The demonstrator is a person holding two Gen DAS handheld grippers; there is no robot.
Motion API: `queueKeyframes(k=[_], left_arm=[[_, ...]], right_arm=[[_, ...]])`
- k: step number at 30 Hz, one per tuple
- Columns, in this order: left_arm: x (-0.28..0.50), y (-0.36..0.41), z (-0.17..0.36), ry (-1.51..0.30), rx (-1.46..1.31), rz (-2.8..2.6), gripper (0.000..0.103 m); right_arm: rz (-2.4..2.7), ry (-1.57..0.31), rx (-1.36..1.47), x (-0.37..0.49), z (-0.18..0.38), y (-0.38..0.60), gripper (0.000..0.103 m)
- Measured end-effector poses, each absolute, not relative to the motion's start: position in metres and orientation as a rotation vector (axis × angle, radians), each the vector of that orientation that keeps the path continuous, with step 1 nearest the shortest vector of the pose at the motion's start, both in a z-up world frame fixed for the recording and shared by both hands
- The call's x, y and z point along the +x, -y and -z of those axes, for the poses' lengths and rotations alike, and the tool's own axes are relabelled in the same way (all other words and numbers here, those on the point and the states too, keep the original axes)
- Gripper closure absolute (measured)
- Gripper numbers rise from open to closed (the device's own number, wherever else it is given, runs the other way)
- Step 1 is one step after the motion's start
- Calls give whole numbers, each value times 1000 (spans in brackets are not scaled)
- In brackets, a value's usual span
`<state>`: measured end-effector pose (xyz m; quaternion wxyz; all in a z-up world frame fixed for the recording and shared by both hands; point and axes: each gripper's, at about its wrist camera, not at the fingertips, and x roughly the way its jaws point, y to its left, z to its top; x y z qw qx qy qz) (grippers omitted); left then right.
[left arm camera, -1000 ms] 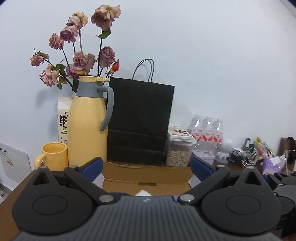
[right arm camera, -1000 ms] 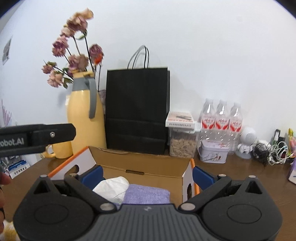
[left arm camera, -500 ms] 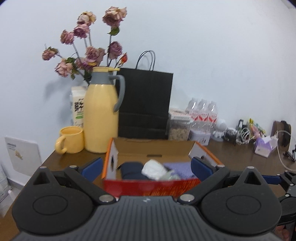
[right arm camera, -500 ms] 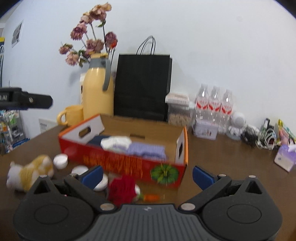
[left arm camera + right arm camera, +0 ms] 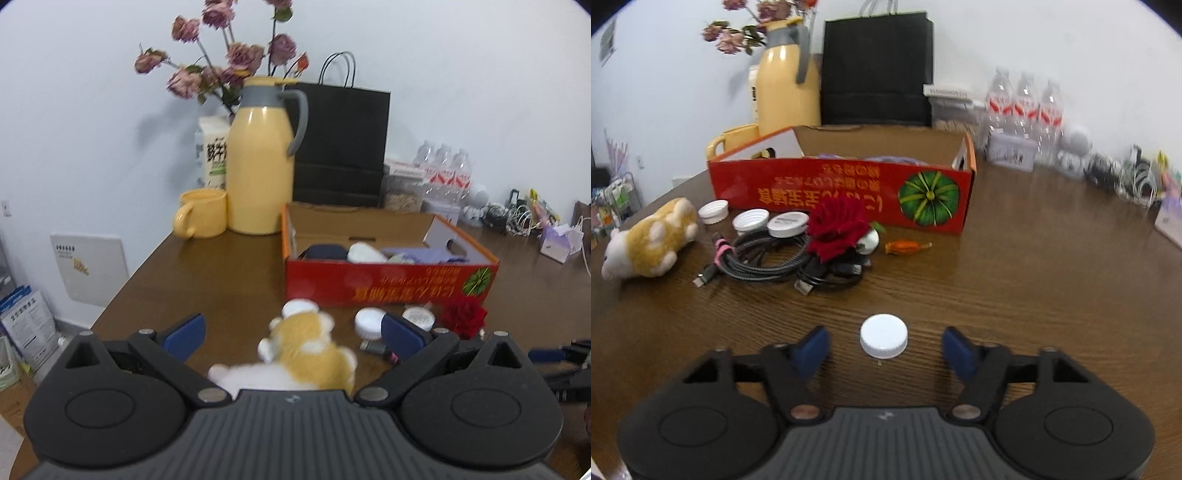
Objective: Organize objects
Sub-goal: 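Move the right gripper to a white bottle cap while the left gripper approaches the plush toy, then grasp the white bottle cap with the right gripper while the left gripper grasps the plush toy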
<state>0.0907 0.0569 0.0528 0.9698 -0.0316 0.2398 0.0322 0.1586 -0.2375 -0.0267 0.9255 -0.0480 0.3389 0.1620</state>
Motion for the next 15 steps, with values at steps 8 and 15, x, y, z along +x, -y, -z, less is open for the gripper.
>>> queueKeyframes(k=[8, 15], left_arm=[[88, -68, -32, -547, -54, -60, 0], [96, -68, -19, -574, -35, -18, 0]], right_arm=[[-331, -653, -71, 160, 29, 237, 76], [-309, -643, -75, 161, 28, 237, 76]])
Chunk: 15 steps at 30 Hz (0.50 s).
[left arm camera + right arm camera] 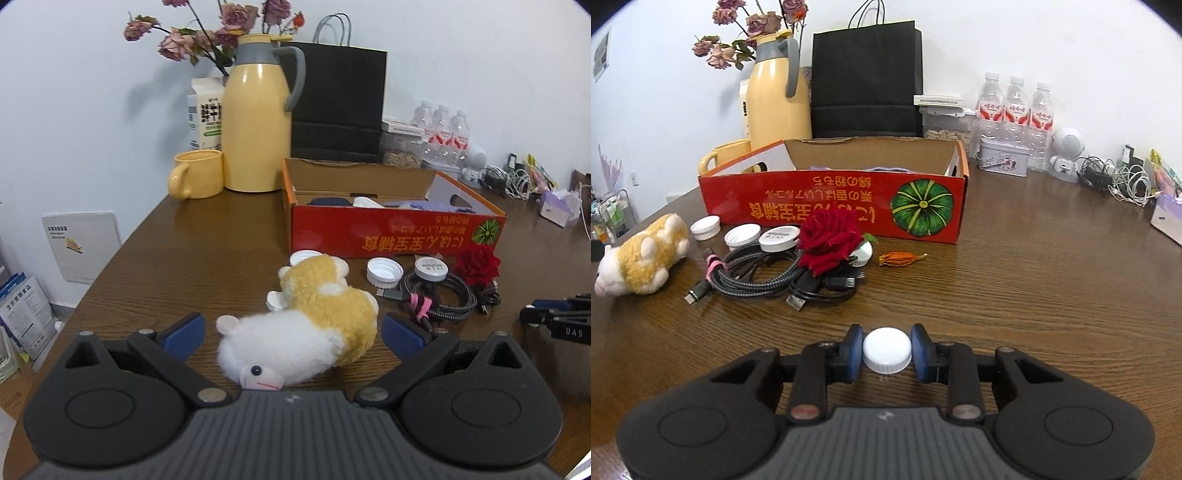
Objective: Organize objects
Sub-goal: 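Grasp the white bottle cap with the right gripper while the left gripper grasps the plush toy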
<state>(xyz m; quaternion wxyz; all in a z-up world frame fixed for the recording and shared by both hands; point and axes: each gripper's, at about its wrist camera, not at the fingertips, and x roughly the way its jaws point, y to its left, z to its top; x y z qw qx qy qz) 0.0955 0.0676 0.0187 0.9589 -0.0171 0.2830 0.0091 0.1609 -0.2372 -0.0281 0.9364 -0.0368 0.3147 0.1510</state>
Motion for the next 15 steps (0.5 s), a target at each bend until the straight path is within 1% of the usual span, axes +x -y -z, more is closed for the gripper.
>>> queueKeyframes(k=[5, 9, 12, 15], left_arm=[[105, -63, -17, -559, 28, 51, 0], [122, -59, -9, -589, 75, 114, 0], [134, -59, 0, -627, 70, 158, 0], [140, -59, 6, -628, 49, 144, 0]], right_arm=[[-300, -642, -79, 161, 28, 237, 76], [-294, -641, -78, 161, 28, 237, 76], [-291, -642, -77, 161, 29, 237, 76], [-292, -642, -77, 161, 29, 238, 76]])
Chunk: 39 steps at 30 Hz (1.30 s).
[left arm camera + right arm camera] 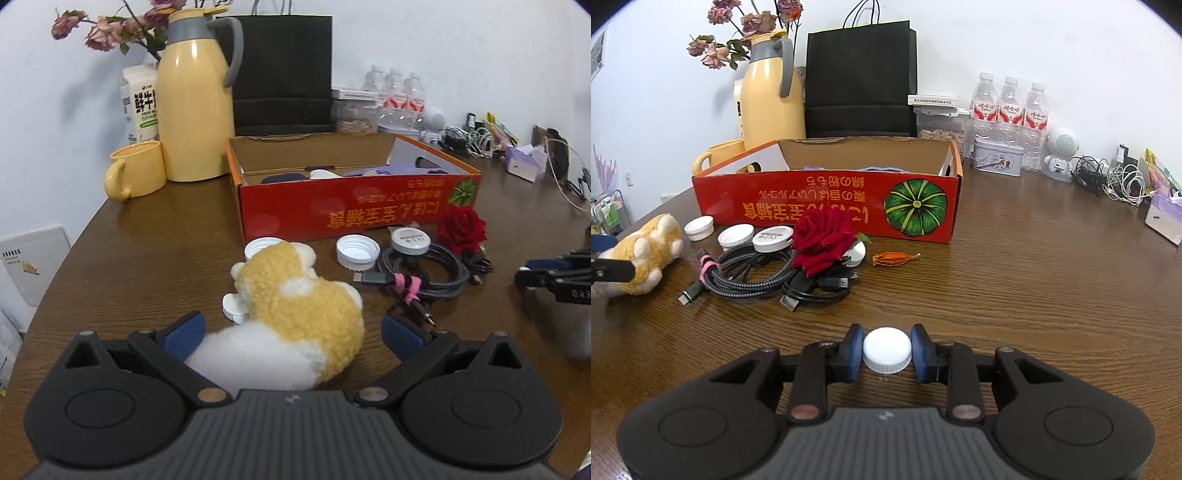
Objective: Organize objects
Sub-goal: 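Grasp the white bottle cap with the right gripper while the left gripper grasps the plush toy, then carry the cap and plush toy into the cardboard box and open both grippers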
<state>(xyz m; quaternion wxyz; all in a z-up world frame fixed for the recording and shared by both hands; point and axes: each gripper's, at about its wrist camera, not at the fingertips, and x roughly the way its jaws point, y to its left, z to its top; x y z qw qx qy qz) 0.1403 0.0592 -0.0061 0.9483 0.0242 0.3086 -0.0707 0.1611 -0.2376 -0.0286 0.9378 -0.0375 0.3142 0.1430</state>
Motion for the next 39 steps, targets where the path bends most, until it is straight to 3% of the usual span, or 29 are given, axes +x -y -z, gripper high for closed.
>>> queueKeyframes(k=[11, 15, 25, 39], left_arm=[[151, -40, 21, -638, 126, 76, 0], [143, -33, 22, -624, 141, 77, 5], [114, -17, 19, -590, 188, 90, 38], [90, -6, 4, -490, 135, 76, 40]], right_arm=[[-293, -642, -76, 161, 28, 237, 76], [-297, -641, -78, 161, 29, 237, 76], [-297, -641, -77, 161, 29, 236, 76], [-297, -588, -77, 153, 25, 235, 76]])
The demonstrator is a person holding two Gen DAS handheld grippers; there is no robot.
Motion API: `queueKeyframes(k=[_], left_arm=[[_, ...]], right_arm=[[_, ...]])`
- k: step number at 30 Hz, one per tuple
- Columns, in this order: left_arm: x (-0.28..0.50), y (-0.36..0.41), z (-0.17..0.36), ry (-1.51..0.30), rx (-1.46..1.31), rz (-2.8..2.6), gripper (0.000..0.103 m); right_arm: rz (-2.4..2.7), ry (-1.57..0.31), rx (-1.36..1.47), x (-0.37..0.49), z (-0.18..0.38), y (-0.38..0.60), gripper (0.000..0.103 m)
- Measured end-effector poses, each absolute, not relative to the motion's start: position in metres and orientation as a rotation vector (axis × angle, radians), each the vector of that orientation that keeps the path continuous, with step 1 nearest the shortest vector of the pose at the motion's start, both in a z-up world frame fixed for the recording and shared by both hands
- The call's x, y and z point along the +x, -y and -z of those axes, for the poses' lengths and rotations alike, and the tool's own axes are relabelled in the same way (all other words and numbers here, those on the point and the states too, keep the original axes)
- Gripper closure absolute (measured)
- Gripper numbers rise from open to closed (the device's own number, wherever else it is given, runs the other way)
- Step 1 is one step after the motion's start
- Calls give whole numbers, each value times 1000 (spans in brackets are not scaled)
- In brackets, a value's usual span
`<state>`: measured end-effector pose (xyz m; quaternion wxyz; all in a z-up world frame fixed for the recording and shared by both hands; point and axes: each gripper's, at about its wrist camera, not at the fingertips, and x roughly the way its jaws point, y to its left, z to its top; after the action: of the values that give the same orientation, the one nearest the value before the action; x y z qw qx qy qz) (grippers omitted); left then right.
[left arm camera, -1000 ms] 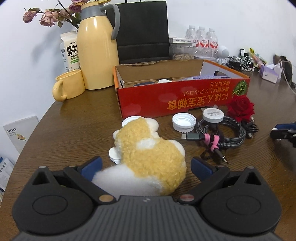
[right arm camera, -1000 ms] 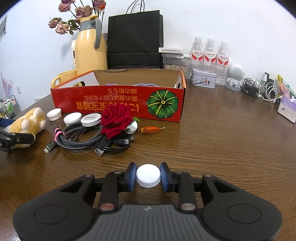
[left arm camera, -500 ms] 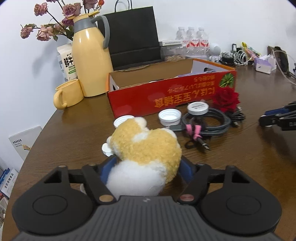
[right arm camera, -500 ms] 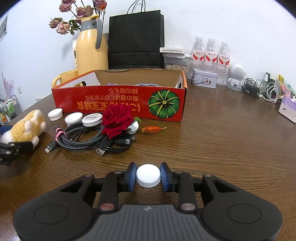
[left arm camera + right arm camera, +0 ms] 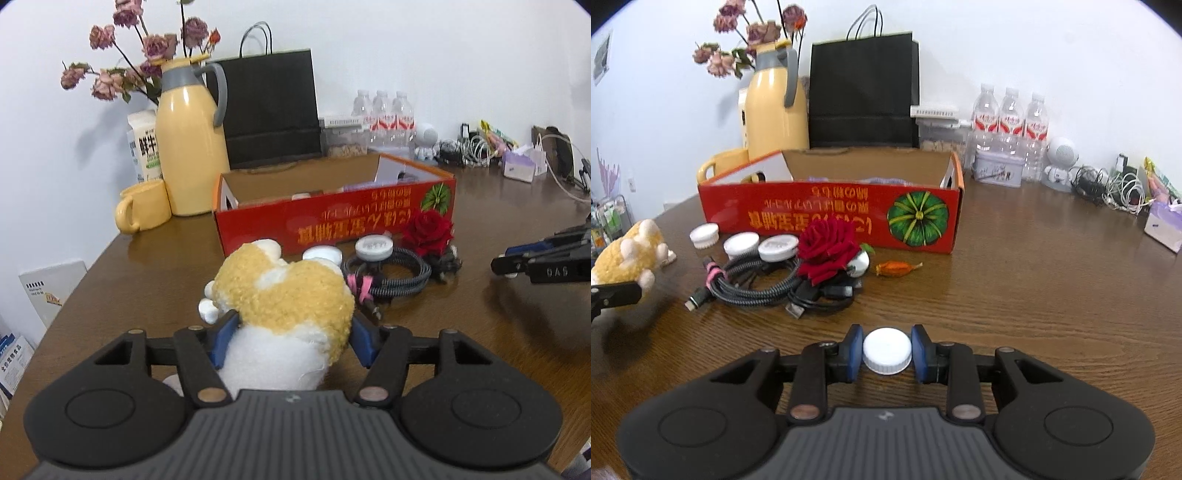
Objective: Organize objects
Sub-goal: 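Carry the cap and plush toy into the cardboard box and open both grippers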
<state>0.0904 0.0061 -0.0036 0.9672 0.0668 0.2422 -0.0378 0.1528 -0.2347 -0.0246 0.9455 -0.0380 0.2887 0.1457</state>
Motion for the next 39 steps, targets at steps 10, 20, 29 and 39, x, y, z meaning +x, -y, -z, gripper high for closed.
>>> queueKeyframes(k=[10, 20, 29, 39], left_arm=[[111, 5, -40, -365, 88, 85, 40], [192, 12, -73, -312, -30, 58, 39], [272, 14, -69, -346, -87, 23, 39], [333, 15, -54, -400, -109, -4, 39]], right_arm=[[-346, -447, -101, 148, -2, 221, 76], [-378, -327, -105, 200, -52, 194, 76], [-376, -325, -93, 277, -66, 172, 76], [-342, -395, -56, 352, -45, 161, 76]])
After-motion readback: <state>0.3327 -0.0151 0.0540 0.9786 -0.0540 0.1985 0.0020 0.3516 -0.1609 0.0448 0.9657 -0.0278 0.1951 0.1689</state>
